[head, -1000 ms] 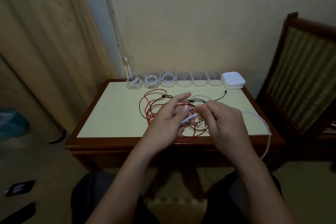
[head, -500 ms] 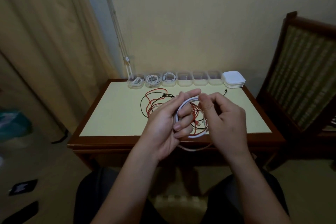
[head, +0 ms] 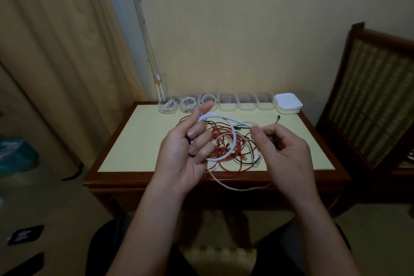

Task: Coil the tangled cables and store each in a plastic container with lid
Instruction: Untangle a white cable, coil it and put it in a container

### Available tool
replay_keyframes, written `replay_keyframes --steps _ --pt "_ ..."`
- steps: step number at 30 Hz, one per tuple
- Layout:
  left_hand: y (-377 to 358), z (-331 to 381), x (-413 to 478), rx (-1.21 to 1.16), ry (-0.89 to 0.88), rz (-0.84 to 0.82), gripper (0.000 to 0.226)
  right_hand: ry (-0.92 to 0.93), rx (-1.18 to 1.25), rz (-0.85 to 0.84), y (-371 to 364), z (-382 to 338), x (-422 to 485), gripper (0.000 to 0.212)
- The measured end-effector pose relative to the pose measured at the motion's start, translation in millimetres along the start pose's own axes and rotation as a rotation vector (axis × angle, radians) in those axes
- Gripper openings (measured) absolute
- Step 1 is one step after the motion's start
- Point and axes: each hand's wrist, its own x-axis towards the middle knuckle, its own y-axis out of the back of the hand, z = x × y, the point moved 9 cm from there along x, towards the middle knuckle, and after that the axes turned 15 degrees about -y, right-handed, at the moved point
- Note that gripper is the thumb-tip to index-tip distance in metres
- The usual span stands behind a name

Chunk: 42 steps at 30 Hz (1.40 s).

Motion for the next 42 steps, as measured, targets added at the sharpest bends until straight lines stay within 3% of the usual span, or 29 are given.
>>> replay_keyframes --steps 12,18,24,28,34,39,42 --pt "16.4 56.0 4.3 -0.313 -0.12 0.085 0.032 0.021 -0.146 0.099 52.0 15.4 9.9 0.007" --pt "11.6 60.7 4.9 -0.013 -0.32 0.071 0.034 0.319 -0.418 0.167 42.0 -13.7 0.6 0.011" --pt "-3.3 53.1 -2.7 0.443 -0.462 -0.029 0.027 0.46 -0.438 0.122 20.7 -35.9 -12.2 0.031" --pt "-18.5 30.2 -6.7 0.632 -0.379 -0.196 0.027 0.464 -0.42 0.121 7.4 -45.8 -17.5 0.04" --pt "-26.1 -4.1 -18.7 0.722 -0.17 -0.398 0.028 0.407 -0.345 0.121 2.9 -46.6 -16.6 0.041" --pt "-30.7 -29.5 -26.1 0.271 0.124 -0.342 0.032 0.265 -0.185 0.106 3.5 -36.9 -13.0 0.036" --pt "-35.2 -28.4 -23.6 0.083 0.188 -0.317 0.039 0.173 -0.183 0.073 -1.9 -30.3 -9.0 0.04"
